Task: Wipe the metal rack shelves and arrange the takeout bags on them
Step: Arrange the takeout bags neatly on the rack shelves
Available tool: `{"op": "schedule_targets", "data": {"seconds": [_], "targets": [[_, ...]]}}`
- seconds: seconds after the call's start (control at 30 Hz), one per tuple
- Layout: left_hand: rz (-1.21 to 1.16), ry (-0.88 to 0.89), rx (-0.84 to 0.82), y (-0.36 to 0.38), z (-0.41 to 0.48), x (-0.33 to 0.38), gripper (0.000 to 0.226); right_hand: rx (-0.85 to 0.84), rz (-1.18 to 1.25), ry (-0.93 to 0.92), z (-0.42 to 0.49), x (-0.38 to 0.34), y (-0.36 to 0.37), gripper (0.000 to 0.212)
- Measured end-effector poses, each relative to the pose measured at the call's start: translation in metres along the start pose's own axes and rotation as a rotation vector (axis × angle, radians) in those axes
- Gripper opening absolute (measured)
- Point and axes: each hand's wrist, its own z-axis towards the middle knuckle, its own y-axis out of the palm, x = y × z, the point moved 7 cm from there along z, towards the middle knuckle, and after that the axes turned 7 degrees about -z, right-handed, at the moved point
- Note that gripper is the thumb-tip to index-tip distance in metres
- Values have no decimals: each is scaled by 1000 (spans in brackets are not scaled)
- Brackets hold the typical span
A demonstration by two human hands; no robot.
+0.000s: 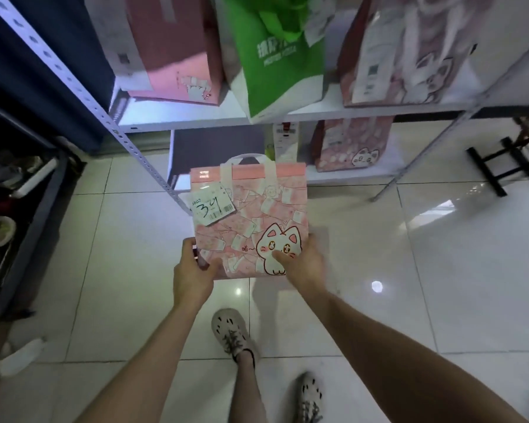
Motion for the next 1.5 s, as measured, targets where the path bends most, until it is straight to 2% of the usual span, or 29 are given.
{"op": "schedule_targets", "data": {"seconds": [0.17,0.4,0.67,0.83,1.1,1.3,1.5], "targets": [[-5,105,-36,8,-79,113,42,125,39,-30,-63,-28,-125,51],[-53,346,-63,23,-115,285,43,318,165,-207,-101,-106,-274,48],[-131,676,-8,44,-86,479,45,489,253,-386,-62,-214,-406,50],[-120,762,-49,78,-37,573,38,556,262,-408,-10,-268,-470,49],[-113,811,-14,113,30,656,39,602,217,-437,71,-332,-520,45],[-66,798,58,132,62,689,46,522,185,-489,136,-365,-543,48],[-43,743,86,164,81,675,57,372,118,-531,198,-354,-547,43]]}}
